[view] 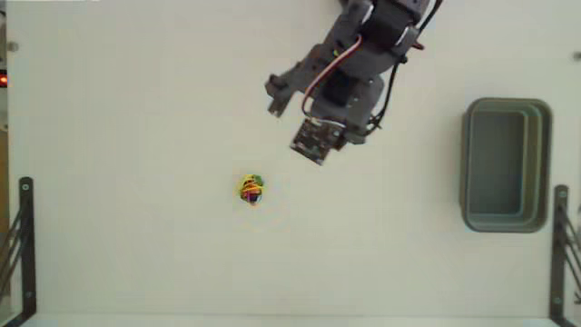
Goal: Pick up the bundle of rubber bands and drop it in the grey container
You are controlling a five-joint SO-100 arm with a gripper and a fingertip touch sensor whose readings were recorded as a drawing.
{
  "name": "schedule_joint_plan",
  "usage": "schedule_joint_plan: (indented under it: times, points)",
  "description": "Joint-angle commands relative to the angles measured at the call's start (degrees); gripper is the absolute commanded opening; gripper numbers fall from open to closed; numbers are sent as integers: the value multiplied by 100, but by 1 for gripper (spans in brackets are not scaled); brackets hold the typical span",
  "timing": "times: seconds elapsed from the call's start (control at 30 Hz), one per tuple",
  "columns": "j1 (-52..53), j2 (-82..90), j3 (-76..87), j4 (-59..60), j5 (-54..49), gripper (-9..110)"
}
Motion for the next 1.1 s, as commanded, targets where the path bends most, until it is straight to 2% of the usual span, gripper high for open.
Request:
schedule_joint_plan:
  times: [0.0, 1.07]
  points:
    - [168, 184, 30, 110, 18, 110]
    - [168, 59, 17, -2, 18, 110]
